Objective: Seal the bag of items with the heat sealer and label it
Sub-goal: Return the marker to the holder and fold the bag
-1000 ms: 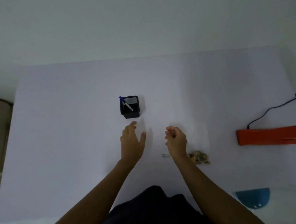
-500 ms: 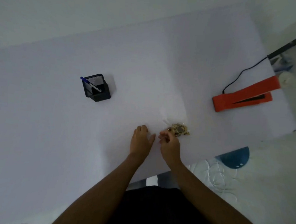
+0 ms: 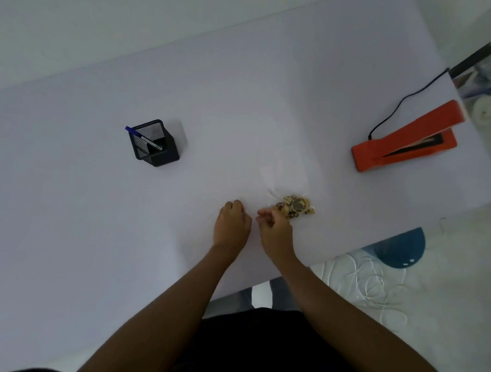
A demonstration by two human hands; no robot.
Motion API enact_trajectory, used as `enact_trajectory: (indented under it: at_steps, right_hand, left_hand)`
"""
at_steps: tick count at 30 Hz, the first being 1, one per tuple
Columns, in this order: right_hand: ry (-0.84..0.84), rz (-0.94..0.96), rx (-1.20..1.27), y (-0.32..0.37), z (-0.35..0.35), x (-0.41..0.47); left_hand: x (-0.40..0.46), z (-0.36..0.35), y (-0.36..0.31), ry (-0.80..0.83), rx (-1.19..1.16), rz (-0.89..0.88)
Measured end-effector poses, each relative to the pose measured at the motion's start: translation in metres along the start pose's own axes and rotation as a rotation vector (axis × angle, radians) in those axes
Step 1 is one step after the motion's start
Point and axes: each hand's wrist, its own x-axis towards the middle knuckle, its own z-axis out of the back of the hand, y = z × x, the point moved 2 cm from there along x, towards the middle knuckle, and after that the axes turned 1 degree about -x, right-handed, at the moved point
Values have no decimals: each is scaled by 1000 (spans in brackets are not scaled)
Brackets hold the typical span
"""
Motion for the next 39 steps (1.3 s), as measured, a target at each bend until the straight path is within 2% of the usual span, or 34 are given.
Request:
enact_trajectory:
  at_steps: [18, 26, 29, 31, 34, 39]
  right_hand:
    - [62, -2, 24, 14, -13, 5]
    - [132, -46, -184, 18, -10, 8]
    - [187, -66, -233, 22, -7, 11]
    - [253, -113, -135, 32, -2, 11]
    - [364, -199, 159, 58, 8, 7]
    - [481, -295, 438, 89, 34, 2]
  left_hand:
    - [3, 2, 0, 46, -23, 1]
    - [-5, 29, 9, 20, -291, 211]
    - [-10, 58, 10, -57, -340, 196]
    - [-13, 77, 5, -112, -280, 93]
    - [-20, 91, -13, -142, -125, -89]
    - [-22, 96, -41, -216, -39, -217]
